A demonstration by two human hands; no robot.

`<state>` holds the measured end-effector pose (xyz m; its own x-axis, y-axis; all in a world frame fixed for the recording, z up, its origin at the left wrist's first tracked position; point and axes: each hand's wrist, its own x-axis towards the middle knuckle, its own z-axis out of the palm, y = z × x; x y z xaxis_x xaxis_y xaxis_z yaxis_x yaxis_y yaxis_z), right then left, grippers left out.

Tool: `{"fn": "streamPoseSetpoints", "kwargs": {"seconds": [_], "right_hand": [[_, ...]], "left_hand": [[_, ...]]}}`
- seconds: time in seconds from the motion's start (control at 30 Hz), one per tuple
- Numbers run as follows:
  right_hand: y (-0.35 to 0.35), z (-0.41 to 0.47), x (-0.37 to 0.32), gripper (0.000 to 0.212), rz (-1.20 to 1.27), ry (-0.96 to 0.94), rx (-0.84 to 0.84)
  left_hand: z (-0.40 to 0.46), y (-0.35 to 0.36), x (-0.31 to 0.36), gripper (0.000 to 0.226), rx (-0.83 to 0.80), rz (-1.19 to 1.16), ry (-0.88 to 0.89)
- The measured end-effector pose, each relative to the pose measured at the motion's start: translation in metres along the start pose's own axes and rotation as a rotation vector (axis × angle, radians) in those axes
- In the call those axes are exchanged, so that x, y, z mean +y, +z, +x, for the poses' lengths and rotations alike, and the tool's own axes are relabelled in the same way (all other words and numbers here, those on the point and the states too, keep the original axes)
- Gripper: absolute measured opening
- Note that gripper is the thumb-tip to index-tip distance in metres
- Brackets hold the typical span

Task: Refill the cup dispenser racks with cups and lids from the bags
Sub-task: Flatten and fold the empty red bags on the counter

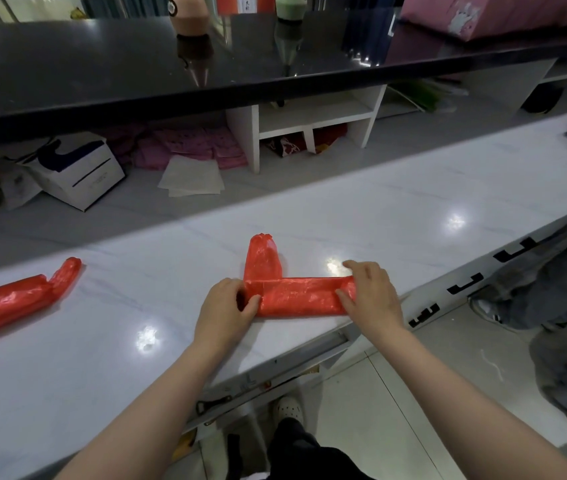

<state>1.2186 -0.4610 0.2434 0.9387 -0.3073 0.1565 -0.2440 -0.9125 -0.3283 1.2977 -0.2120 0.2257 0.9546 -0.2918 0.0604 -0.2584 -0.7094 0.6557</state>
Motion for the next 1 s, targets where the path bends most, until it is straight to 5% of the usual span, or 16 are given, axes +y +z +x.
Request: {"fn": "streamPoseSetpoints", "kwargs": {"seconds": [0.1, 0.2, 0.3, 0.5, 0.57, 0.7, 0.87, 1.0], "right_hand": [[0.003, -0.004, 0.007, 0.04, 0.023, -0.422, 0.005], [0.002, -0.007, 0.022, 0.069, 0.07, -0.414, -0.267], [-0.002, -0.009, 0.03, 0.079, 0.055, -0.428, -0.327], [-0.017, -0.009, 0.028, 0.028, 0.334, -0.15, -0.377], [-0.018, -0.008, 0.027, 0.025, 0.464, -0.04, -0.306], [-0.012, 0.001, 0.017, 0.01, 0.578, 0.157, -0.188], [-0.003, 0.022, 0.008, 0.021, 0.512, 0.329, -0.137], [0.002, 0.037, 0.0, 0.036, 0.132, 0.182, -0.116]], "left_hand": [[-0.004, 0.003, 0.0, 0.04, 0.043, -0.053, 0.039], [-0.006, 0.0, 0.009, 0.037, 0.042, -0.122, 0.173], [-0.008, 0.0, 0.004, 0.033, -0.002, 0.082, 0.284], [-0.009, -0.015, -0.01, 0.079, -0.269, 0.133, 0.326], [-0.012, -0.014, -0.008, 0.068, -0.191, 0.073, 0.247], [0.002, -0.011, 0.0, 0.005, -0.053, -0.041, 0.12], [0.029, -0.007, 0.014, 0.03, 0.006, -0.038, -0.102], [0.041, -0.001, 0.025, 0.052, 0.023, 0.09, -0.146]]}}
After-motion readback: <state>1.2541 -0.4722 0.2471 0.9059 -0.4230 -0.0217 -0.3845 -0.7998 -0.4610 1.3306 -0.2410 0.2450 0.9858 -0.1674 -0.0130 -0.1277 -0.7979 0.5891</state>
